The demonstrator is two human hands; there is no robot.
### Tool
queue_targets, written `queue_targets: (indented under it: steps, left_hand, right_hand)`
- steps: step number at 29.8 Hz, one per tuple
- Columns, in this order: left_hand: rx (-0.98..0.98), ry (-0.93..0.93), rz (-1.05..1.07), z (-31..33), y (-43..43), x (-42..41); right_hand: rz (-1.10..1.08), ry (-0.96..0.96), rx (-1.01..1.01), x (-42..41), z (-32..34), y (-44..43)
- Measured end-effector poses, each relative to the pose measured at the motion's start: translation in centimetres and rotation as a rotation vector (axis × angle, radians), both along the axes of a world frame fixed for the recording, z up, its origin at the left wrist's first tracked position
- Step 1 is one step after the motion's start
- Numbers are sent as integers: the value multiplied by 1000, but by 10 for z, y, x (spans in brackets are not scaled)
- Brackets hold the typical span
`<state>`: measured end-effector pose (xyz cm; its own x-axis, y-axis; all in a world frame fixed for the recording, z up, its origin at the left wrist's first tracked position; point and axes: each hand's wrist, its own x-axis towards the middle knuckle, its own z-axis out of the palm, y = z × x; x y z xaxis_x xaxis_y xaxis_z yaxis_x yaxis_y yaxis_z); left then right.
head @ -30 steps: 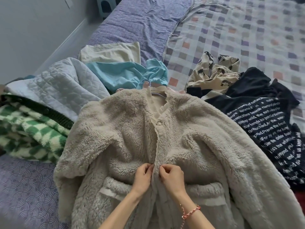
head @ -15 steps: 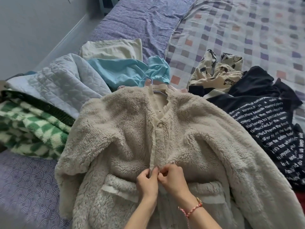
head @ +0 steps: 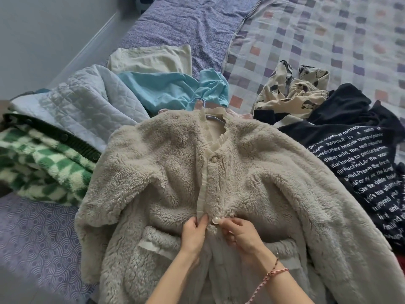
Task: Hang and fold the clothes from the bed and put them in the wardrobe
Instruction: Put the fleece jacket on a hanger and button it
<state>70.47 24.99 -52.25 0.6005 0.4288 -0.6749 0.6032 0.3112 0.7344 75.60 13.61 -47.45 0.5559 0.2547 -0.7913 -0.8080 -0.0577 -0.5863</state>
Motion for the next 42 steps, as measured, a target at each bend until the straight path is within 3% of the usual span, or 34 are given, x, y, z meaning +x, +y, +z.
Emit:
queue_targets:
  steps: [3, 6, 8, 11, 14, 16, 18, 19, 23, 26, 29, 31, 34, 37, 40, 42]
  left_hand:
    - [149, -78, -113, 8, 3, -5]
    - [332, 45, -279, 0, 8, -24]
    - [413, 146, -525, -11, 1, -57]
    - [552, 283, -819, -27, -13, -96]
    - [749, 429, -920, -38, -27, -112]
    - [842, 447, -952, -40, -28, -108]
    - [924, 464, -900, -50, -31, -120]
    - [871, 493, -867, -48, -29, -123]
    - [890, 642, -786, -24, -20, -133]
    - [719, 461, -724, -20, -10, -134]
    - [484, 287, -724, -22, -23, -146]
    - [369, 298, -829, -29, -42, -168]
    - [479, 367, -964, -44, -61, -199]
    - [519, 383, -896, -44, -72, -198]
    - [538, 405, -809, -45, -79, -187]
    - [558, 427, -779, -49, -81, -183]
  right_hand:
    - [-127, 128, 30, -2, -7, -2]
    - [-134, 29, -150, -3, -15, -10]
    - [119, -139, -322, -20, -20, -24]
    - [675, -354, -513, -59, -41, -35]
    - [1166, -563, -730, -92, -62, -33]
    - [1266, -648, -917, -99, -69, -24]
    - [1121, -637, -1037, -117, -79, -18]
    - [1036, -663, -1034, -124, -83, -15]
    - [1047, -478, -1028, -115, -75, -16]
    - [981, -502, -721, -117, -71, -47]
    - [770, -466, -508, -138, -55, -72]
    - [845, -421, -434, -164, -63, -83]
    - [1069, -405, -543, -200, -82, -95]
    - [981, -433, -672, -213, -91, -103]
    - [855, -625, -852, -212, -94, -107]
    - [945, -609, -844, -209, -91, -106]
